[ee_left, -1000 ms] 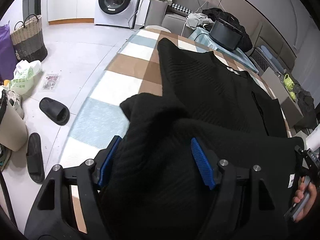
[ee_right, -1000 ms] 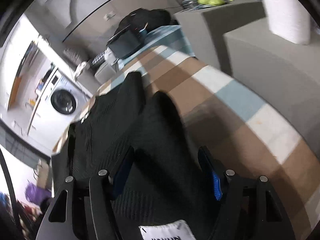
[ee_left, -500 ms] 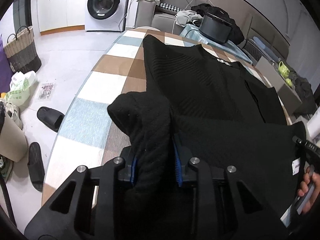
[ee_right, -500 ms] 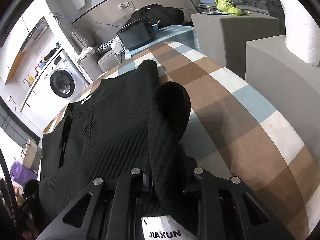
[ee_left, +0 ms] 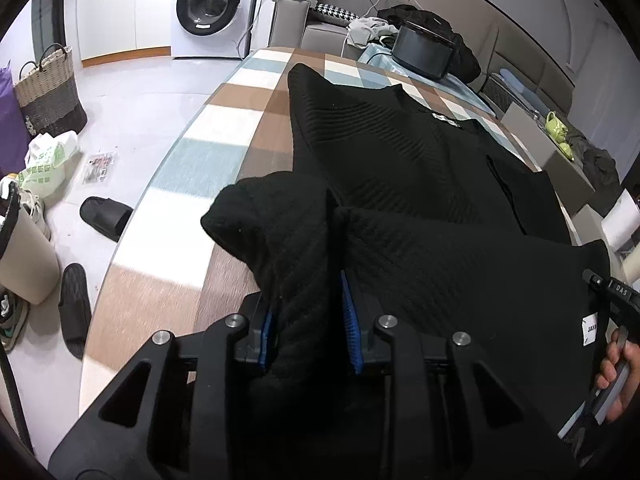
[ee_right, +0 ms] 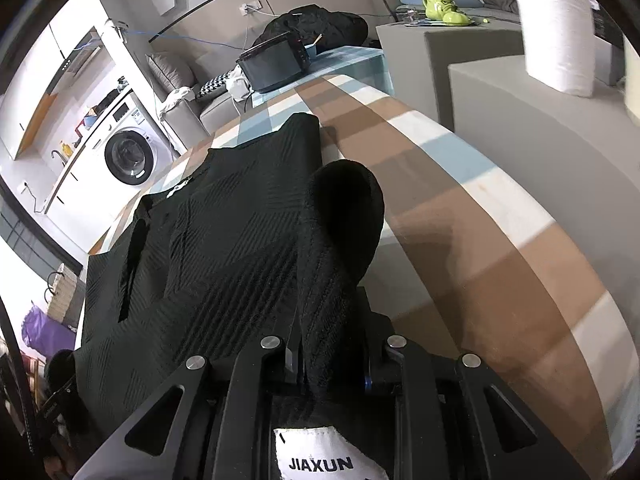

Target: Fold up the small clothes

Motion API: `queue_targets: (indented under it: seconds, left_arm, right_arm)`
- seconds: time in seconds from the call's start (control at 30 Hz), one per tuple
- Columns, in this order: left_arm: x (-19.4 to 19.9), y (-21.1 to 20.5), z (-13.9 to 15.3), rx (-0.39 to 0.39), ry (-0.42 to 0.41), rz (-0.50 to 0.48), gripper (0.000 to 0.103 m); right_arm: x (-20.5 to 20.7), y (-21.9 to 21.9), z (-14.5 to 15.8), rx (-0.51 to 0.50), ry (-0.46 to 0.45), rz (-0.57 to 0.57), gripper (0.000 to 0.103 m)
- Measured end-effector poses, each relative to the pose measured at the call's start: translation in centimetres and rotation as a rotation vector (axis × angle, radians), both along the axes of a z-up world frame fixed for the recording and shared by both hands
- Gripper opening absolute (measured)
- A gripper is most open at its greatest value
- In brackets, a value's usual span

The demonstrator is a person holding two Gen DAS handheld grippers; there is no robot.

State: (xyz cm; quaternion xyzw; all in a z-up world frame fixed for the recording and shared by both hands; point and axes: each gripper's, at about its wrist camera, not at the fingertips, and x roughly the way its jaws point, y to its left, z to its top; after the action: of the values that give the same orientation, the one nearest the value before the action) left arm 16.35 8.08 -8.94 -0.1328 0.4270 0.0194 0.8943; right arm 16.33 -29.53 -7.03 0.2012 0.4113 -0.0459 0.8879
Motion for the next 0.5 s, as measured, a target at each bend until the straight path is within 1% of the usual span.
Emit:
queue_targets:
  seconds: [0.03, 0.07, 0.1, 0.17, 0.27, 0.4, 0.47, 0.5]
  left_arm:
    - [-0.3, 0.2, 0.1, 0.000, -0.002, 0.009, 0.032]
    - [-0.6, 0.5, 0.2, -0.003, -0.002, 0.024, 0.036]
    - [-1.1, 1.1, 0.4, -0.013, -0.002, 0.049, 0.045]
    - [-1.9, 1.8, 0.8, -0.035, -0.018, 0.077, 0.056]
    - [-3.1, 2.5, 1.2, -0.043, -0.043, 0.080, 0.056]
    - [-4.4, 2.6, 1.3, -0.045, -0.035, 0.076, 0.056]
    - [-4.8, 2.6, 1.7, -0.043, -0.045, 0.072, 0.056]
    - [-5.0, 2.6, 2.1, -0.036, -0.055, 0.071, 0.056]
  right_arm:
    - [-0.1, -0.3, 0.0, 0.018, -0.002, 0.001, 0.025]
    - [-0.2, -0.7, 0.0, 0.052, -0.007, 0.004, 0.041]
    - [-0.2, -1.1, 0.0, 0.077, -0.011, 0.005, 0.049]
    - [-0.8, -1.7, 0.2, 0.110, -0.036, -0.010, 0.050]
    - [-1.8, -1.9, 0.6, 0.092, -0.054, 0.019, 0.052]
    - [-3.3, -2.3, 1.0, 0.063, -0.053, 0.060, 0.053]
    - [-3.9, -2.1, 1.4, 0.046, -0.041, 0.107, 0.053]
    - [-4.4, -2.0, 1.9, 0.020, -0.048, 0.125, 0.053]
